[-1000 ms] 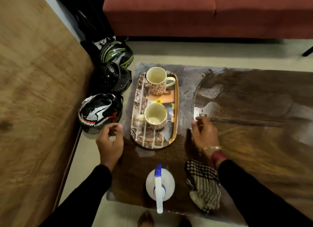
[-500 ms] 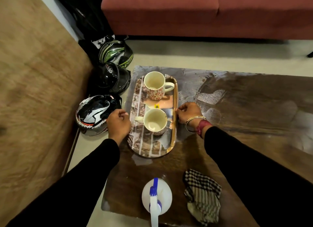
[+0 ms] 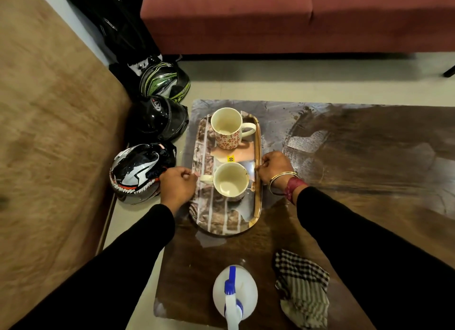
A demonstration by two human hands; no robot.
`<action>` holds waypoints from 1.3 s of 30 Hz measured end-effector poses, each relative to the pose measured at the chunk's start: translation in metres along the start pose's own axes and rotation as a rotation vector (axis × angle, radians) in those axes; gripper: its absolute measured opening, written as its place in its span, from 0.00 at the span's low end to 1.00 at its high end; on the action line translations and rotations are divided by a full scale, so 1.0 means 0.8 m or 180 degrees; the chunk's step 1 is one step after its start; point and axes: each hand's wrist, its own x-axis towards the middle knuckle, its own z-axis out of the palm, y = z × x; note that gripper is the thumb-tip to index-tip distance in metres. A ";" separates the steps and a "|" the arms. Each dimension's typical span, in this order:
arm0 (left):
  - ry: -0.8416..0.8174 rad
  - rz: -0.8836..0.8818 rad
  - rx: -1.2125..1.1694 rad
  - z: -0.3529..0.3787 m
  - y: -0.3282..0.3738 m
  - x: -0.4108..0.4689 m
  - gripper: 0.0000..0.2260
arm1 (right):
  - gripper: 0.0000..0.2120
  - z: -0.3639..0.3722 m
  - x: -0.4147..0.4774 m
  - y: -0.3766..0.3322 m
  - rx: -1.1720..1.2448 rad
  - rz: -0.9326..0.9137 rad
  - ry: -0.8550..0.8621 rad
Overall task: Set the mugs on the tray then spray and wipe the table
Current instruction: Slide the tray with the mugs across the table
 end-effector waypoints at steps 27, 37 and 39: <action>-0.1558 0.0255 -0.0533 0.190 0.227 -0.117 0.10 | 0.06 -0.295 -0.065 0.231 -0.0148 0.0460 0.0581; -0.1868 0.0053 -0.0755 0.305 0.320 -0.193 0.09 | 0.06 -0.402 -0.072 0.358 -0.0503 0.0623 0.0728; -0.1853 0.0009 -0.0780 0.325 0.331 -0.210 0.09 | 0.05 -0.417 -0.068 0.377 -0.0524 0.0647 0.0723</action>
